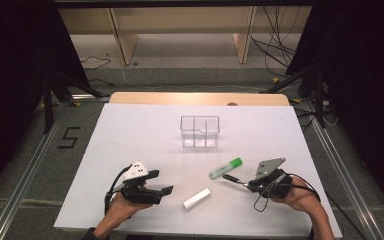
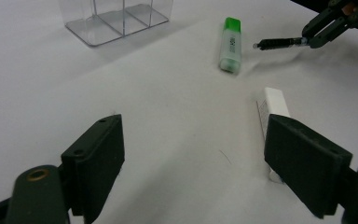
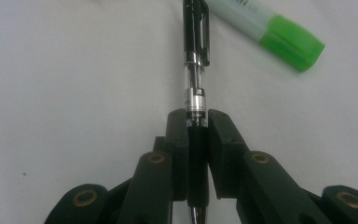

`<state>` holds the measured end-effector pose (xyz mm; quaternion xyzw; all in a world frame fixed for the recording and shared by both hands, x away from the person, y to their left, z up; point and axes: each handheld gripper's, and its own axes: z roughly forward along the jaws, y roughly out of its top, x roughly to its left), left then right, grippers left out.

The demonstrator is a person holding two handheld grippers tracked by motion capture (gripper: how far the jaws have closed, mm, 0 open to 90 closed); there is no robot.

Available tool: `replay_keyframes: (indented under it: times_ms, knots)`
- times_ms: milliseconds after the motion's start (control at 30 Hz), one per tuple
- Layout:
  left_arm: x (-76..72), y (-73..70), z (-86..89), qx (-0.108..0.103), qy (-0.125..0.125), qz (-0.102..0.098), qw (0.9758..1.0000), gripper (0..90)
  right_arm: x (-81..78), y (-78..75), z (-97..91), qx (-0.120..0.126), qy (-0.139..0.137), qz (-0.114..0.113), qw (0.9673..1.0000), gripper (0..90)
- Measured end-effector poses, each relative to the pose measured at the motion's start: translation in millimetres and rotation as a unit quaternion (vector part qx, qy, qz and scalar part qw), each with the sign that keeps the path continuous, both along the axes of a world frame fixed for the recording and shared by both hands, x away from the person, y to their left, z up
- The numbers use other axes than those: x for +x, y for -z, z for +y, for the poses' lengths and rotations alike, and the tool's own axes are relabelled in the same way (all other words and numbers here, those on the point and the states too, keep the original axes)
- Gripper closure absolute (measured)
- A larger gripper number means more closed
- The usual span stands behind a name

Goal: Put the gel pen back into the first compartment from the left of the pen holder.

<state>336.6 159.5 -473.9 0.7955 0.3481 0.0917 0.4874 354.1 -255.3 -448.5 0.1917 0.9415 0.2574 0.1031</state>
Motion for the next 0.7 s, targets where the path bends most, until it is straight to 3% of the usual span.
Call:
replay_keyframes:
  times_ms: [100,200,367,400,567,600,633,667,700]
  knots:
    - [0.5,0.1,0.4,0.002,-0.001,-0.001,1.0000,19.7,-2.5,-4.4,1.6,0.005,-0.004,-0.015,0.9999,79.9]
    - [1.1,0.4,0.9,0.002,-0.002,0.002,1.0000,19.7,-8.5,-10.7,8.8,0.017,-0.011,-0.047,0.9987,79.9]
    - [1.4,0.7,0.7,0.004,-0.004,0.004,1.0000,19.7,-14.4,-11.9,22.2,0.019,-0.021,-0.070,0.9972,79.8]
    - [1.6,0.9,0.9,0.004,-0.004,0.005,1.0000,19.7,-16.7,-12.8,29.2,0.017,-0.027,-0.083,0.9960,79.9]
    - [1.1,1.4,-0.6,0.006,-0.002,0.006,1.0000,19.7,-23.7,-15.6,43.2,0.012,-0.039,-0.107,0.9934,79.8]
    - [0.9,1.1,-1.0,0.008,0.001,0.007,0.9999,19.7,-27.7,-16.8,50.4,0.010,-0.047,-0.124,0.9911,79.8]
    - [0.9,1.1,-1.0,0.008,0.001,0.007,0.9999,19.7,-27.7,-16.8,50.4,0.010,-0.047,-0.124,0.9911,79.8]
    - [0.9,1.0,-1.2,0.007,0.001,0.007,0.9999,19.7,-31.5,-18.4,56.9,0.009,-0.058,-0.142,0.9881,79.8]
    - [0.8,0.8,-1.1,0.008,0.002,0.008,0.9999,19.7,-31.5,-18.4,56.9,0.009,-0.058,-0.142,0.9881,79.8]
